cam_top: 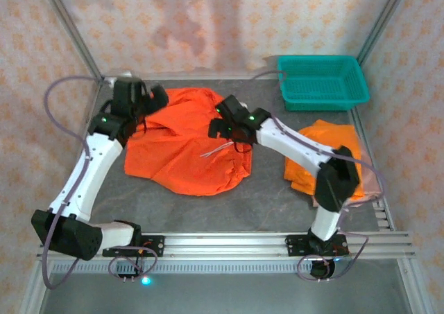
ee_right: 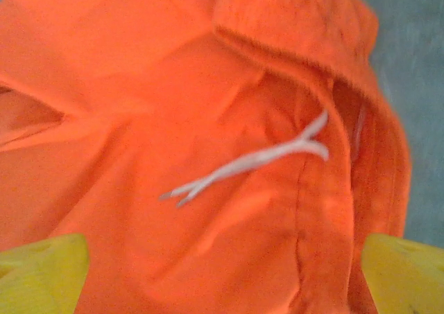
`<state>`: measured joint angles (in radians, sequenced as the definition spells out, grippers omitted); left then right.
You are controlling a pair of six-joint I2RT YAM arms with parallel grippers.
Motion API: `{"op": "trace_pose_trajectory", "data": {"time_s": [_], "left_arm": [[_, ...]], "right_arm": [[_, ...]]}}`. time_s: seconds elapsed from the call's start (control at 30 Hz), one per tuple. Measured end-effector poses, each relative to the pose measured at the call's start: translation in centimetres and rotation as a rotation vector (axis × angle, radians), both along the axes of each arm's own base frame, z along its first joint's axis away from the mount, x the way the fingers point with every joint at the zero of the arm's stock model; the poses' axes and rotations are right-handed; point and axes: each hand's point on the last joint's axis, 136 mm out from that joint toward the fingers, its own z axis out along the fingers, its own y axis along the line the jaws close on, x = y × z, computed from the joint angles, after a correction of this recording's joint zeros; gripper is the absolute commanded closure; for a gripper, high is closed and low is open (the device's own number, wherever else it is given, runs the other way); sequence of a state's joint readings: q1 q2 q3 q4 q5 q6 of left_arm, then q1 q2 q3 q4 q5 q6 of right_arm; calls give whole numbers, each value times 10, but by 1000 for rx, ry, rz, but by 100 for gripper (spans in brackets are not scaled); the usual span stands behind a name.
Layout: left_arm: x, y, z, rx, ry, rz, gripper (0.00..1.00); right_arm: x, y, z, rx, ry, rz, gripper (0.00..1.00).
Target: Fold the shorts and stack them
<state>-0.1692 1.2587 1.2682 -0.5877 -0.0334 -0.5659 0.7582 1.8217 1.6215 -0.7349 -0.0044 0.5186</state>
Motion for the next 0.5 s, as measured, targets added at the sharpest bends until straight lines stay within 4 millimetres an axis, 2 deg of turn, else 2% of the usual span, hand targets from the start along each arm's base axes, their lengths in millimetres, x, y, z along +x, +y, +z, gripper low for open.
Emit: {"op": "trace_pose_trajectory", "data": {"time_s": [0.1, 0.17, 0.23, 0.33, 0.4, 0.5], "left_arm": [[-30, 5, -72, -23, 151, 44, 0], [-46, 8, -95, -36, 197, 68, 0], [-56, 11, -101, -51, 203, 87, 0], [-65, 14, -98, -76, 176, 112, 0], [-69, 16, -98, -91, 161, 130, 0], [-75, 19, -103, -96, 164, 155, 0]], "right_arm": [[40, 15, -7, -127, -46, 37, 0], [63, 21, -19, -189, -54, 50, 3], [82, 24, -36, -247, -47, 56, 11], [104, 22, -68, -322, -19, 56, 24], [114, 17, -90, -362, 9, 48, 41], [122, 7, -113, -397, 46, 42, 68]]}}
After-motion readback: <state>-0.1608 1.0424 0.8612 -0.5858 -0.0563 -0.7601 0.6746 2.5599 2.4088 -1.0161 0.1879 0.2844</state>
